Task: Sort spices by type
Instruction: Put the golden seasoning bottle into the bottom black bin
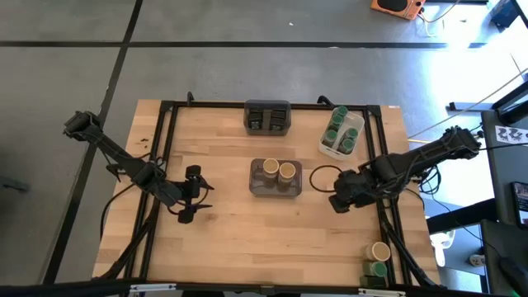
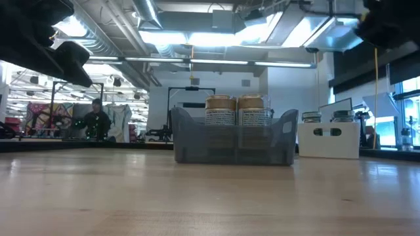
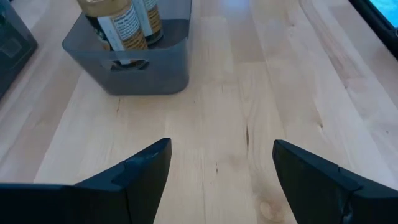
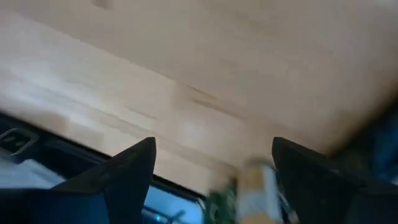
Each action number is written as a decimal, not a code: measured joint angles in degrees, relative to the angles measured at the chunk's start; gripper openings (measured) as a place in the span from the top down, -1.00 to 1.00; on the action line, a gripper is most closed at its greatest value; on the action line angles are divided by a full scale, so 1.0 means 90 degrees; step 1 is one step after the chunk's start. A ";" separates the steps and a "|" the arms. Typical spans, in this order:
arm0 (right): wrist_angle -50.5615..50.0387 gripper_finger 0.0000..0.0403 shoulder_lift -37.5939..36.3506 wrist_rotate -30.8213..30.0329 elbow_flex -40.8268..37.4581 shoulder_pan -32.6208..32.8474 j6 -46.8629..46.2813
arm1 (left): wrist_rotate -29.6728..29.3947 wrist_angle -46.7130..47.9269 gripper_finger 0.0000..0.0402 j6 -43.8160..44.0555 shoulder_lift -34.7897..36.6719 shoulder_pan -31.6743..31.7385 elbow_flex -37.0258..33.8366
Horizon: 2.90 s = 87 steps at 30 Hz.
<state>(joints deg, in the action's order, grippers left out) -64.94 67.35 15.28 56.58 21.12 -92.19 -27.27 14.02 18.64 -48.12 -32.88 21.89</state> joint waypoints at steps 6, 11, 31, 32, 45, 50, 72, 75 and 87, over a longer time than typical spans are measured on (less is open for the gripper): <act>-0.0593 -0.60 0.0005 0.1453 0.0000 0.0308 -0.1514 | 0.0001 0.0025 -0.39 -0.0066 -0.0002 0.0000 0.0000; -0.0317 -0.60 0.0005 0.1833 0.0000 0.1116 -0.3046 | 0.0001 0.0036 -0.39 -0.0134 -0.0002 0.0000 0.0000; 0.0178 -0.60 0.0549 0.1363 0.0000 0.2889 -0.4065 | 0.0003 0.0382 -0.39 0.0104 -0.0005 -0.0002 0.0000; 0.0181 -0.60 0.0551 0.1352 -0.0006 0.2915 -0.4065 | 0.0003 0.0384 -0.39 0.0104 -0.0005 -0.0002 0.0000; 0.1160 -0.60 0.0870 0.1609 -0.0595 0.3293 -0.4278 | 0.0003 0.0407 -0.39 0.0104 -0.0005 -0.0002 0.0000; 0.1207 -0.60 0.1018 0.1534 -0.0595 0.3293 -0.4211 | 0.0003 0.0402 -0.39 0.0102 -0.0005 -0.0002 0.0000; 0.1249 -0.23 0.1498 0.1972 -0.0580 0.3359 -0.3690 | 0.0003 0.0395 -0.39 0.0103 -0.0005 -0.0001 0.0000; 0.1225 -0.16 0.1498 0.1897 -0.0580 0.3354 -0.3606 | 0.0003 0.0396 -0.39 0.0102 -0.0005 -0.0002 0.0000; 0.0729 -0.18 0.1397 0.1300 -0.0608 0.2906 -0.3104 | 0.0003 0.0396 -0.39 0.0102 -0.0005 -0.0002 0.0000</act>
<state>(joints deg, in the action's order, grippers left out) -58.37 79.93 26.98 51.11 47.28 -120.13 -27.24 17.58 19.55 -48.16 -32.91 21.89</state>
